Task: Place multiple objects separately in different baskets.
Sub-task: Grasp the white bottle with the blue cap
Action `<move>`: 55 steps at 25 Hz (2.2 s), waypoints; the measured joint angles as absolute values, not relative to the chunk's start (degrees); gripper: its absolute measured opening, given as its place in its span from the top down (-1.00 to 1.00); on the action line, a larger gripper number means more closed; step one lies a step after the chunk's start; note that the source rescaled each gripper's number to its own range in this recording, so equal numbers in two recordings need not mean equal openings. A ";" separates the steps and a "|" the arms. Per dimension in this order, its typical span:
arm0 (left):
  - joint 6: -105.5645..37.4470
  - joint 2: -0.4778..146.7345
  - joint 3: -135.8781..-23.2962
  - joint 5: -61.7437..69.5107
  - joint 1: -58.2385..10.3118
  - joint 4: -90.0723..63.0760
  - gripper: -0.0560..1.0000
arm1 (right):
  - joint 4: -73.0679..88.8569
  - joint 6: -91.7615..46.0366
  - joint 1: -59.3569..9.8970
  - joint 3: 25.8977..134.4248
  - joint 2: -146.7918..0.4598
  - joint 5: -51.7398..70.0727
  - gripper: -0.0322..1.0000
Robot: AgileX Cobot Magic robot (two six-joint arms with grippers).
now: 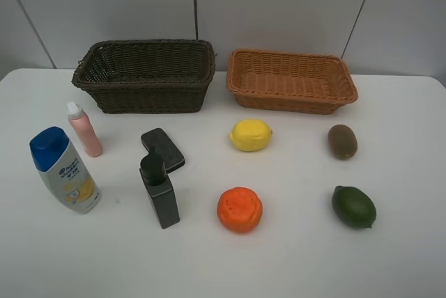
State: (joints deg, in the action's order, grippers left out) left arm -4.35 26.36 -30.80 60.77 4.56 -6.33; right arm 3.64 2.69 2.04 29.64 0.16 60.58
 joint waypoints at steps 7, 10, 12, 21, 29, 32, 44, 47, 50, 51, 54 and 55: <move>-10.68 55.90 -40.38 59.86 4.52 -11.46 -1.00 | 3.64 2.69 2.04 29.64 0.16 60.58 -1.00; -11.81 66.51 -44.86 59.49 4.44 -12.39 -1.00 | 3.64 2.69 2.04 29.64 0.16 60.58 -1.00; -12.91 72.15 -47.13 59.25 3.29 -13.64 -1.00 | 3.64 2.69 2.04 29.64 0.16 60.58 -1.00; -10.10 81.98 -54.14 57.15 -8.21 -11.45 -1.00 | 3.64 2.69 2.04 29.64 0.16 60.58 -1.00; -4.21 87.76 -54.40 52.78 -15.80 -5.72 -1.00 | 3.64 2.69 2.04 29.64 0.16 60.58 -1.00; -2.58 90.40 -54.40 51.55 -16.22 -4.39 -1.00 | 3.64 2.69 2.04 29.64 0.16 60.58 -1.00; -1.85 97.14 -55.37 51.04 -16.22 -4.75 -0.63 | 3.64 2.69 2.04 29.64 0.16 60.58 -1.00; -1.50 97.14 -55.37 51.18 -16.22 -4.52 0.29 | 3.64 2.69 2.04 29.64 0.16 60.58 -1.00; -1.21 97.14 -55.43 51.69 -16.22 -3.87 0.76 | 3.64 2.69 2.04 29.64 0.16 60.58 -1.00; -1.11 97.21 -55.65 52.14 -16.22 -3.92 0.76 | 3.64 2.69 2.04 29.64 0.16 60.58 -1.00; -0.66 97.60 -57.06 55.26 -16.22 -4.64 0.76 | 3.64 2.69 2.04 29.64 0.16 60.58 -1.00; -0.34 97.60 -58.02 57.18 -16.22 -4.88 0.76 | 3.64 2.69 2.04 29.64 0.16 60.58 -1.00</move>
State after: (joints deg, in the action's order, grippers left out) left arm -0.34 97.60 -58.02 57.18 -16.22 -4.88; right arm 3.64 2.69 2.04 29.64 0.16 60.58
